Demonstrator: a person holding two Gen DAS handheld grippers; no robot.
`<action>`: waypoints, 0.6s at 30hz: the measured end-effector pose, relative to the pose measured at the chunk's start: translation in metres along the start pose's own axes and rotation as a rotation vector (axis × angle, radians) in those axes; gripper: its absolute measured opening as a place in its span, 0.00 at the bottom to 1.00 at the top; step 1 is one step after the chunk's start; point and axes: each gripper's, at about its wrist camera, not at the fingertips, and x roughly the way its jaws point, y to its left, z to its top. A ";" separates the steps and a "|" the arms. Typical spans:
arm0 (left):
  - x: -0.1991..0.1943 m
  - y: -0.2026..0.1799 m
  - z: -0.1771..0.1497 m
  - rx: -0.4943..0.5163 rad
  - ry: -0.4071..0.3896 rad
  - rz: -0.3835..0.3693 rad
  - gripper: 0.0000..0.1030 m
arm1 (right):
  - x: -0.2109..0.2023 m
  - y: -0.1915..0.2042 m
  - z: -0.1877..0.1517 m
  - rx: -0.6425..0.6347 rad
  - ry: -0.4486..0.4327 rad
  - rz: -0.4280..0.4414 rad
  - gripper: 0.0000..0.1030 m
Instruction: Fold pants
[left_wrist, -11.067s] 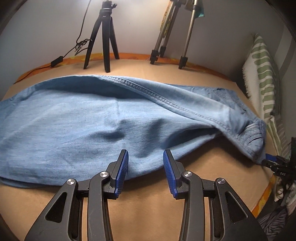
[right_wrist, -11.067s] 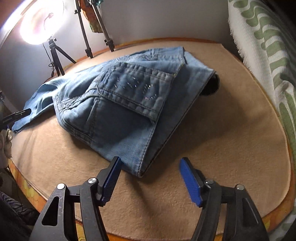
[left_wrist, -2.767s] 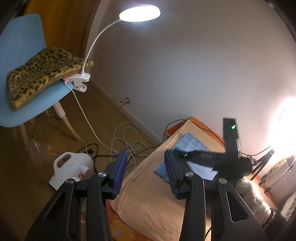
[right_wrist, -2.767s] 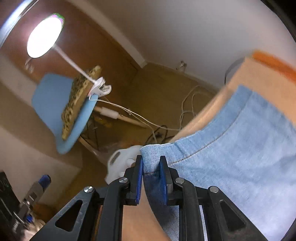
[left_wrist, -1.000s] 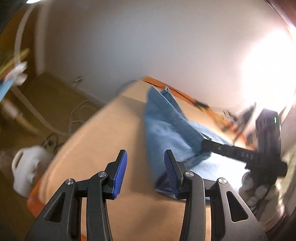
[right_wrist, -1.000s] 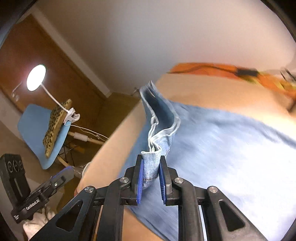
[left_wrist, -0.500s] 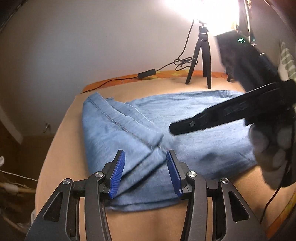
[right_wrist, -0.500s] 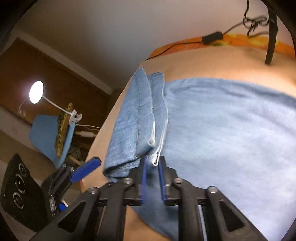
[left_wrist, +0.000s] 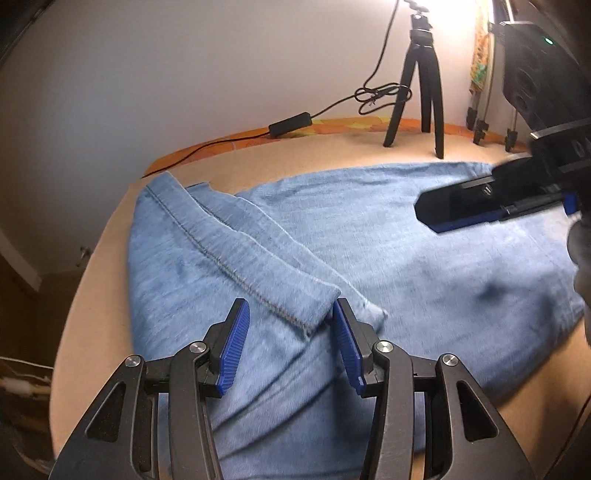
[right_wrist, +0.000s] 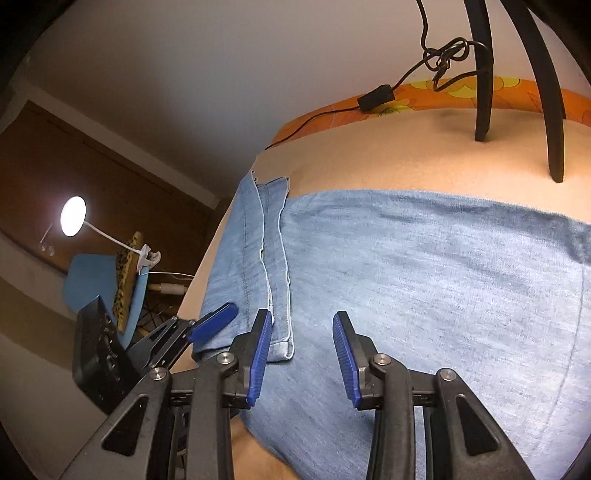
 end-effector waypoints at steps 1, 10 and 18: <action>0.002 0.000 0.000 -0.003 -0.002 -0.003 0.44 | 0.000 -0.001 -0.001 0.001 0.000 0.004 0.36; -0.018 0.014 0.003 -0.094 -0.077 -0.110 0.05 | -0.001 -0.009 -0.004 0.018 -0.003 -0.005 0.36; -0.029 0.007 0.003 -0.071 -0.079 -0.195 0.02 | -0.006 -0.018 -0.004 0.044 -0.021 0.010 0.36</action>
